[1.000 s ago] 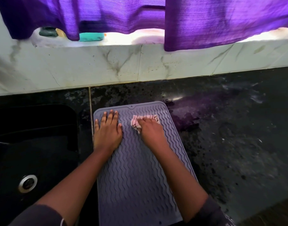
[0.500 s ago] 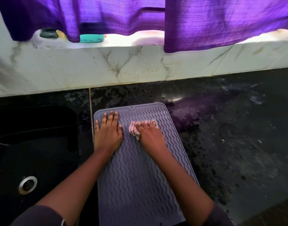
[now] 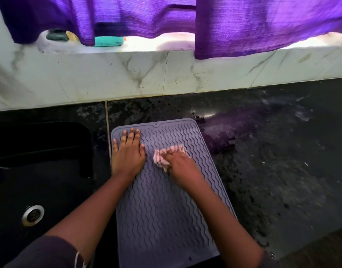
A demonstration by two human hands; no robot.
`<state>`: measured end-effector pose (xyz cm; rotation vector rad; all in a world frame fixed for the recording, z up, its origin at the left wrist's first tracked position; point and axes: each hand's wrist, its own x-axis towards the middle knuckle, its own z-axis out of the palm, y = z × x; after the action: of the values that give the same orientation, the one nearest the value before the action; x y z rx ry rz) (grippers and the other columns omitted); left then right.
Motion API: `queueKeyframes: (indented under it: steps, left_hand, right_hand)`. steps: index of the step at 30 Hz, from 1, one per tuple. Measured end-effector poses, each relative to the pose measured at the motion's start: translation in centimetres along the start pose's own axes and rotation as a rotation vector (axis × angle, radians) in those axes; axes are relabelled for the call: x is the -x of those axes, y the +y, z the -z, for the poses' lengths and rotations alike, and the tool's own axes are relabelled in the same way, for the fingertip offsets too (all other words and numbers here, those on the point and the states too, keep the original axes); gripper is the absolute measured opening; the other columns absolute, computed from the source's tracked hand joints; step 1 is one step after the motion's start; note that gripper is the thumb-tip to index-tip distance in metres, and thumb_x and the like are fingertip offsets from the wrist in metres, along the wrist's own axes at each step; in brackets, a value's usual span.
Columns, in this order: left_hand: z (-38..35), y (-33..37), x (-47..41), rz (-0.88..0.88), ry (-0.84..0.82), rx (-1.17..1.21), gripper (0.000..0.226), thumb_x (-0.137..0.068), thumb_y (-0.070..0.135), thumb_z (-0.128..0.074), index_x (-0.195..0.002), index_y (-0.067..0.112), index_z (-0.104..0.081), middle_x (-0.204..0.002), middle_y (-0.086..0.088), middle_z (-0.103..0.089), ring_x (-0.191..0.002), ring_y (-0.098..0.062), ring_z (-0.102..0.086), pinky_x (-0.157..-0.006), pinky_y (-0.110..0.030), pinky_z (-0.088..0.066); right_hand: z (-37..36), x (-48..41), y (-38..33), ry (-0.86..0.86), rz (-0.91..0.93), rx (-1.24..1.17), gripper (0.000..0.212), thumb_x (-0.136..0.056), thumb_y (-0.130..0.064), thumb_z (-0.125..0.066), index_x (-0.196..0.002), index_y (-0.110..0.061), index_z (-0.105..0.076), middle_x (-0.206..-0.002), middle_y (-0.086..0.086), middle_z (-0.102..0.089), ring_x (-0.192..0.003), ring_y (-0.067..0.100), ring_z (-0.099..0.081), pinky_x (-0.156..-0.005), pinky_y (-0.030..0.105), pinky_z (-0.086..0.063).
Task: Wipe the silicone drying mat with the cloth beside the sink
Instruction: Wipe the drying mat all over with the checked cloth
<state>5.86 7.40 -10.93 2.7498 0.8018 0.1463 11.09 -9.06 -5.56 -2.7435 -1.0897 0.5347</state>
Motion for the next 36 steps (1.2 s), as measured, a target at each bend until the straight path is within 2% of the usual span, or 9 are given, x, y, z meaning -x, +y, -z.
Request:
queueKeyframes:
  steps: [4,6,10,13,17,22,27,33,36]
  left_hand:
    - [0.0,0.0,0.0,-0.005,-0.003,0.008,0.056,-0.098,0.035,-0.028,-0.151,0.02,-0.017,-0.159,0.001,-0.017,-0.147,-0.02,-0.009,-0.118,-0.046,-0.005]
    - [0.0,0.0,0.0,-0.003,-0.004,0.008,0.056,-0.098,0.035,-0.027,-0.151,0.021,-0.017,-0.159,0.001,-0.017,-0.147,-0.02,-0.009,-0.118,-0.046,-0.005]
    - [0.0,0.0,0.0,0.0,-0.001,0.009,0.055,-0.098,0.035,-0.027,-0.151,0.021,-0.018,-0.159,0.001,-0.017,-0.147,-0.02,-0.009,-0.118,-0.046,-0.004]
    - [0.0,0.0,0.0,0.001,0.005,0.005,0.055,-0.098,0.035,-0.027,-0.151,0.021,-0.018,-0.159,0.001,-0.017,-0.147,-0.02,-0.009,-0.118,-0.045,-0.004]
    - [-0.1,0.0,0.0,0.002,0.006,-0.008,0.056,-0.098,0.036,-0.027,-0.151,0.021,-0.018,-0.159,0.001,-0.017,-0.147,-0.02,-0.009,-0.117,-0.046,-0.004]
    - [-0.1,0.0,0.0,0.003,-0.002,0.001,0.056,-0.098,0.037,-0.027,-0.151,0.022,-0.017,-0.159,0.002,-0.016,-0.147,-0.019,-0.008,-0.117,-0.045,-0.003]
    - [-0.2,0.1,0.0,0.006,0.007,-0.004,0.056,-0.098,0.036,-0.027,-0.151,0.021,-0.017,-0.159,0.001,-0.017,-0.147,-0.02,-0.009,-0.118,-0.045,-0.004]
    - [-0.1,0.1,0.1,0.003,0.005,-0.009,0.056,-0.098,0.035,-0.027,-0.151,0.02,-0.018,-0.159,0.0,-0.018,-0.147,-0.021,-0.01,-0.118,-0.046,-0.005]
    - [0.0,0.1,0.1,-0.003,-0.002,-0.008,0.056,-0.098,0.035,-0.028,-0.151,0.02,-0.019,-0.159,0.0,-0.017,-0.147,-0.021,-0.009,-0.118,-0.046,-0.004]
  right_hand:
    - [2.4,1.2,0.7,-0.102,-0.02,-0.176,0.046,-0.093,-0.014,-0.05,-0.138,-0.026,-0.042,-0.131,0.006,-0.055,-0.112,0.021,-0.054,-0.098,0.036,-0.044]
    - [3.1,-1.3,0.6,0.02,-0.052,-0.248,0.046,-0.094,-0.015,-0.049,-0.138,-0.025,-0.042,-0.128,0.007,-0.058,-0.107,0.022,-0.056,-0.095,0.037,-0.047]
    - [0.9,-5.1,0.5,0.048,-0.067,-0.045,0.054,-0.096,-0.033,-0.044,-0.146,-0.029,-0.025,-0.155,0.007,-0.023,-0.142,0.029,-0.019,-0.112,0.047,-0.025]
    - [0.2,-4.0,1.0,0.062,-0.069,-0.025,0.054,-0.097,-0.032,-0.041,-0.147,-0.025,-0.023,-0.156,0.008,-0.021,-0.143,0.028,-0.017,-0.113,0.041,-0.021]
    - [-0.4,1.5,0.1,0.063,-0.07,0.046,0.051,-0.098,-0.024,-0.039,-0.147,-0.02,-0.024,-0.153,0.01,-0.028,-0.139,0.027,-0.027,-0.11,0.038,-0.027]
    - [2.8,0.9,0.5,0.078,-0.115,-0.079,0.043,-0.095,-0.016,-0.046,-0.138,-0.021,-0.043,-0.122,0.009,-0.061,-0.104,0.023,-0.057,-0.086,0.033,-0.046]
    - [-0.4,-3.3,-0.2,0.148,-0.091,-0.011,0.05,-0.097,-0.024,-0.04,-0.145,-0.025,-0.027,-0.154,0.01,-0.027,-0.141,0.03,-0.023,-0.11,0.048,-0.029]
    - [-1.6,4.4,-0.1,0.091,-0.09,0.029,0.05,-0.098,-0.018,-0.041,-0.145,-0.018,-0.026,-0.149,0.013,-0.034,-0.135,0.03,-0.034,-0.106,0.042,-0.034]
    - [-0.4,6.0,0.4,0.055,-0.058,0.028,0.045,-0.095,-0.015,-0.048,-0.138,-0.02,-0.04,-0.127,0.009,-0.057,-0.108,0.022,-0.055,-0.091,0.034,-0.047]
